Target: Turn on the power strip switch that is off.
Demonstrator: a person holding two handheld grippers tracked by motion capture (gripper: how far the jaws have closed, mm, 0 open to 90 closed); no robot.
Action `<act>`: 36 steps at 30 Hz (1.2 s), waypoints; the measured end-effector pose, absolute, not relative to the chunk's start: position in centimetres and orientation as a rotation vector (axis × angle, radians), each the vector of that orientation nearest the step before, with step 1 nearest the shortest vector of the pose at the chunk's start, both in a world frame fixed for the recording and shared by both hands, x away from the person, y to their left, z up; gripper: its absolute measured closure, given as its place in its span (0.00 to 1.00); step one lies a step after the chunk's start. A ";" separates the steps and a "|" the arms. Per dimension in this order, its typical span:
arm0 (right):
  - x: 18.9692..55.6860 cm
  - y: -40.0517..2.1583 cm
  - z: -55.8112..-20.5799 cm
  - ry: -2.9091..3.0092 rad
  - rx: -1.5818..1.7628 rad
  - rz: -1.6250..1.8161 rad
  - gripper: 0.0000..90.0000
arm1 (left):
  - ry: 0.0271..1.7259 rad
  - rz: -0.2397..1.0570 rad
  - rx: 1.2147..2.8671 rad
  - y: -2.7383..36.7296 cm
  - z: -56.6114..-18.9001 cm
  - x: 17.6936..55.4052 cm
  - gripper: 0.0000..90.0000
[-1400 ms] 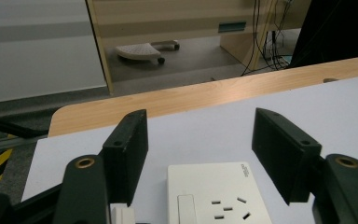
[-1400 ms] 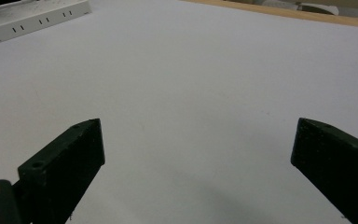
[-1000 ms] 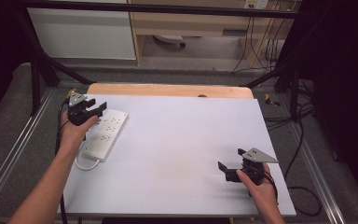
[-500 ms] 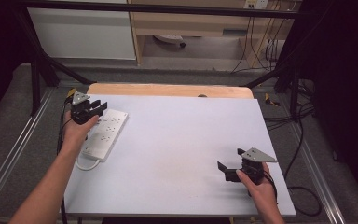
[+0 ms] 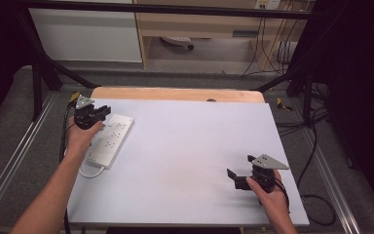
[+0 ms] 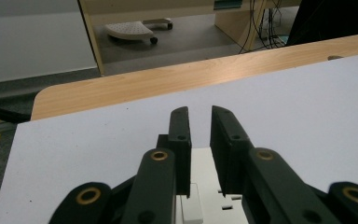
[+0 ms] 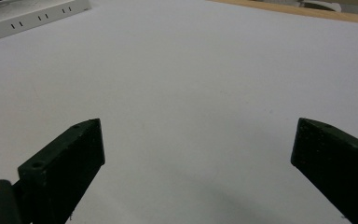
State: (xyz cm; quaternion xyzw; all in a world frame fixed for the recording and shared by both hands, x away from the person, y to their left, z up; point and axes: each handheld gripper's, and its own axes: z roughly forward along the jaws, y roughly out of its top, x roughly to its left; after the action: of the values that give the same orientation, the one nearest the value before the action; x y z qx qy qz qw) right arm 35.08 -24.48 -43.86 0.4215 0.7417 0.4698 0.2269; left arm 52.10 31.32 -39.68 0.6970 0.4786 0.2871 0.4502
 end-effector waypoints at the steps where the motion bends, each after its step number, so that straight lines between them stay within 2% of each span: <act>1: 35.1 -24.5 -43.9 2.044 1.161 1.293 0.03 | 1.184 0.709 1.725 31.3 -39.7 52.2 0.89; 17: 35.1 -24.6 -43.9 2.043 1.158 1.292 0.03 | 1.196 0.680 1.755 31.4 -40.6 52.6 1.00; 36: 35.1 -24.6 -43.9 2.044 1.160 1.289 0.03 | 1.228 0.640 1.808 31.8 -41.7 53.0 1.00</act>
State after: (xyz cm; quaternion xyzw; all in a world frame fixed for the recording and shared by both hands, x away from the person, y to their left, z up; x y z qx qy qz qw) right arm 35.13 -24.61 -43.91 0.4212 0.7424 0.4681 0.2286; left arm 52.99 31.75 -41.71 0.7210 0.4897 0.2553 0.4186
